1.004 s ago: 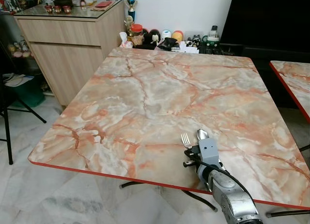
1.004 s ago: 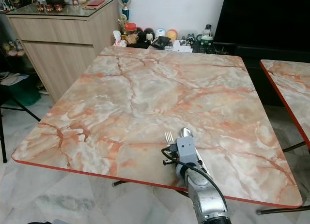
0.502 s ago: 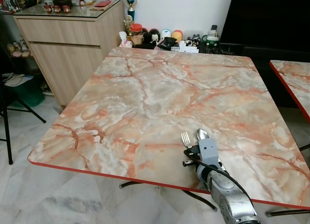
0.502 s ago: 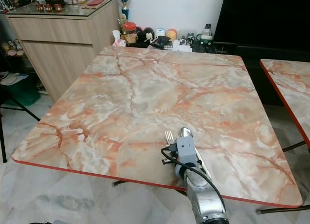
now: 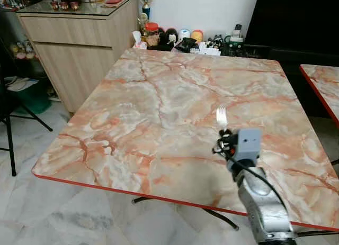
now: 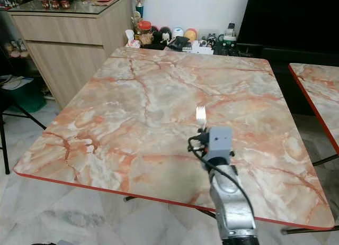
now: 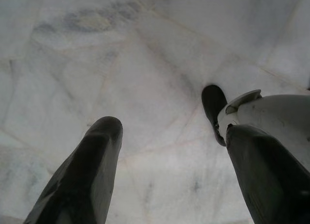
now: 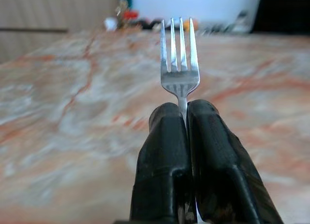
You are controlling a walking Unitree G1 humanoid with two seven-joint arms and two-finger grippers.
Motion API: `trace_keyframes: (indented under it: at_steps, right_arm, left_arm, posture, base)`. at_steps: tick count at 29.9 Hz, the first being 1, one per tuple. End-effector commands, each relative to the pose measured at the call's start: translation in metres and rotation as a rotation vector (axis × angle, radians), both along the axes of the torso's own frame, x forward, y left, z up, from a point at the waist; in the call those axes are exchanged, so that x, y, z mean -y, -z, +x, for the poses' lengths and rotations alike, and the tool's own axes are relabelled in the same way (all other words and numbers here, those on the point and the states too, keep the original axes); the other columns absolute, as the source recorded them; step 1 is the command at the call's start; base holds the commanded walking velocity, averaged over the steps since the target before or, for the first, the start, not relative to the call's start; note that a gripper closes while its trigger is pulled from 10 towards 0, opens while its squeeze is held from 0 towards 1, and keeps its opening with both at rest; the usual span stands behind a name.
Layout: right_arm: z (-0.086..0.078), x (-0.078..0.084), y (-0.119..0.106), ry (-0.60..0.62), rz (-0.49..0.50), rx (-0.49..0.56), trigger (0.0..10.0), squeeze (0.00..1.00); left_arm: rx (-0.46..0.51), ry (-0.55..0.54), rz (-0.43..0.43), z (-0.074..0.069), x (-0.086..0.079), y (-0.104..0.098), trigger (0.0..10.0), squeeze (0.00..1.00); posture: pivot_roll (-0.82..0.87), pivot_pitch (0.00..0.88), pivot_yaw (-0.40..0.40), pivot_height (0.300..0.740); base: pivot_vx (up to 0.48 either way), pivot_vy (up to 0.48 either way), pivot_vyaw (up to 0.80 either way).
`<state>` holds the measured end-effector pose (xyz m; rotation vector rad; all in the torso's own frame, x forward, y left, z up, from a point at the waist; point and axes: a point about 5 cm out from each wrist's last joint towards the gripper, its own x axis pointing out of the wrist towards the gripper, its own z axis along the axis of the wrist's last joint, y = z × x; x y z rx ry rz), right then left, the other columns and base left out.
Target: Setting the table
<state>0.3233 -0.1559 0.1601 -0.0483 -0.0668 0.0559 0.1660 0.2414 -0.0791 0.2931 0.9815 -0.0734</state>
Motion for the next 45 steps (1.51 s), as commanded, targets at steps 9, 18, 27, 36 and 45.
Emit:
trace_keyframes:
  at_steps: [9,18,27,36,45]
  right_arm:
    - [-0.020,0.027,-0.017,0.136,0.006,0.104,10.0,0.00]
    - [-0.026,0.029,-0.020,0.113,-0.029,0.121,10.0,0.00]
    - [-0.020,0.030,-0.026,0.145,-0.023,0.140,10.0,0.00]
    - [-0.021,0.037,-0.032,0.195,0.001,0.170,10.0,0.00]
    - [-0.019,0.035,-0.035,0.204,0.012,0.189,10.0,0.00]
  left_arm:
    - [0.009,-0.016,-0.025,0.001,0.004,0.001,10.0,0.00]
    - [0.015,-0.016,-0.007,0.001,-0.003,-0.002,10.0,0.00]
    - [0.032,-0.019,0.006,0.003,-0.007,-0.004,10.0,0.00]
    - [0.034,0.021,0.013,0.008,-0.001,-0.004,10.0,0.00]
    - [0.028,0.004,0.006,0.004,0.000,-0.002,10.0,0.00]
  posture:
    - [-0.03,0.041,0.010,0.740]
    - [-0.04,0.012,0.008,0.740]
    - [-0.04,0.000,0.010,0.740]
    - [-0.05,0.000,0.008,0.740]
    - [-0.04,0.032,0.001,0.740]
  base:
    - [0.000,0.000,0.00]
    - [0.000,0.000,0.00]
    - [0.000,0.000,0.00]
    - [0.000,-0.181,-0.14]
    - [0.000,-0.458,-0.44]
